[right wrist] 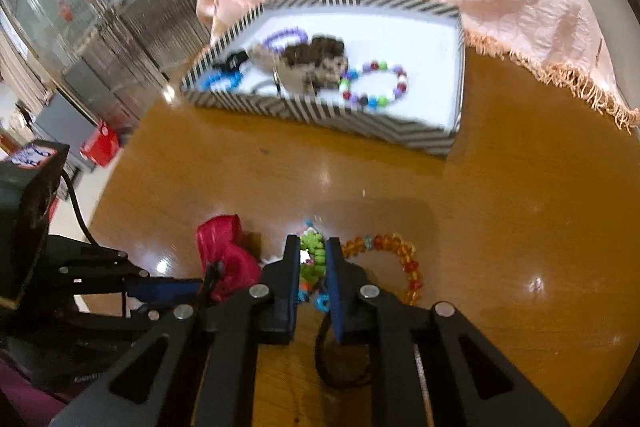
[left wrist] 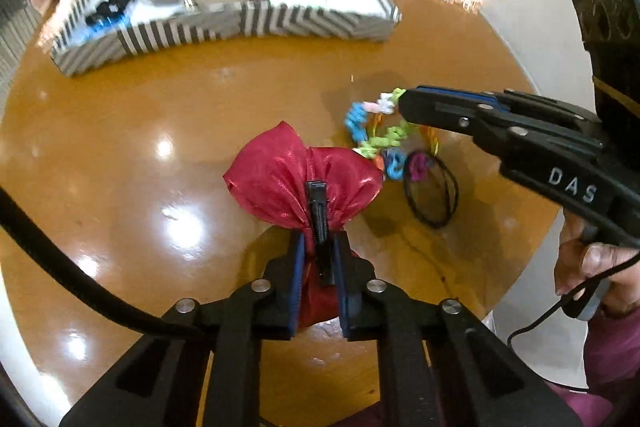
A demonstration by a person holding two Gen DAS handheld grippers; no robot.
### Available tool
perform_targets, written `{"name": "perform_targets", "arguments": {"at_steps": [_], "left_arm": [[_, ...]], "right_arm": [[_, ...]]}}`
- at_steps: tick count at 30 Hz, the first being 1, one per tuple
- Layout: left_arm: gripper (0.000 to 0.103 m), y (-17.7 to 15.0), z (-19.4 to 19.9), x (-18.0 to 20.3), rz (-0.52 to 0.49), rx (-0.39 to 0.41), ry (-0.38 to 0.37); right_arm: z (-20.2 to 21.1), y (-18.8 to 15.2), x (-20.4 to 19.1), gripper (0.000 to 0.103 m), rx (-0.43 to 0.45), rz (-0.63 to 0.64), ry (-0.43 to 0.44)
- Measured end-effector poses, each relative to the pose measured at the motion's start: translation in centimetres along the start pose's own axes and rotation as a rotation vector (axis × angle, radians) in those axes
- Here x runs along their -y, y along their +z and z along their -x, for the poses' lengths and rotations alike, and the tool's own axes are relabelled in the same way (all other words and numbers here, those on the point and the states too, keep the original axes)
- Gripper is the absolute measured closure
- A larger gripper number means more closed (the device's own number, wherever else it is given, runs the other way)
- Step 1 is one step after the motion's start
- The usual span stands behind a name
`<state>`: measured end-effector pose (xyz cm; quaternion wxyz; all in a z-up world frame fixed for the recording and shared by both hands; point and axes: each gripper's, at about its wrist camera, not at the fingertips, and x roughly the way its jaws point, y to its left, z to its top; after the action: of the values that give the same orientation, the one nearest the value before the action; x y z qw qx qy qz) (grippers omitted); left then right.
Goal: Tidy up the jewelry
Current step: 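Carry the red bow and green necklace over the tray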
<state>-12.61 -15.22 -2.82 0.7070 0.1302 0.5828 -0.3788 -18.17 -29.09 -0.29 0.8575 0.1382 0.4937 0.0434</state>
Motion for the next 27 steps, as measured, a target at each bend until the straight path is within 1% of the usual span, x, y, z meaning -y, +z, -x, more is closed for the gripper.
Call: {"name": "perform_targets", "arguments": {"at_steps": [4, 6, 7, 8, 11, 16, 22, 27], "left_arm": [[0.096, 0.7, 2.2, -0.5, -0.009, 0.058, 0.029], [0.096, 1.1, 3.3, -1.3, -0.001, 0.08, 0.035], [0.096, 1.8, 4.0, -1.9, 0.003, 0.093, 0.046], [0.096, 1.8, 4.5, -2.3, 0.006, 0.104, 0.056], [0.096, 2.4, 5.5, -3.6, 0.028, 0.134, 0.079], [0.096, 5.0, 6.5, -5.4, 0.065, 0.183, 0.121], [0.096, 8.1, 7.5, -7.0, 0.086, 0.221, 0.166], [0.096, 10.9, 7.6, -8.2, 0.099, 0.236, 0.206]], "right_arm": [[1.7, 1.4, -0.2, 0.09, 0.044, -0.002, 0.016], [2.5, 2.3, -0.3, 0.09, 0.067, 0.002, 0.019], [2.8, 2.8, -0.3, 0.09, 0.078, 0.002, 0.019], [3.0, 3.0, -0.3, 0.09, 0.085, 0.002, 0.019], [3.9, 4.6, 0.0, 0.09, 0.118, -0.004, 0.022], [5.3, 7.4, 0.5, 0.09, 0.167, 0.007, -0.004], [5.4, 10.5, 1.3, 0.09, 0.177, 0.015, -0.03], [4.0, 12.4, 1.7, 0.09, 0.16, 0.025, -0.037]]}}
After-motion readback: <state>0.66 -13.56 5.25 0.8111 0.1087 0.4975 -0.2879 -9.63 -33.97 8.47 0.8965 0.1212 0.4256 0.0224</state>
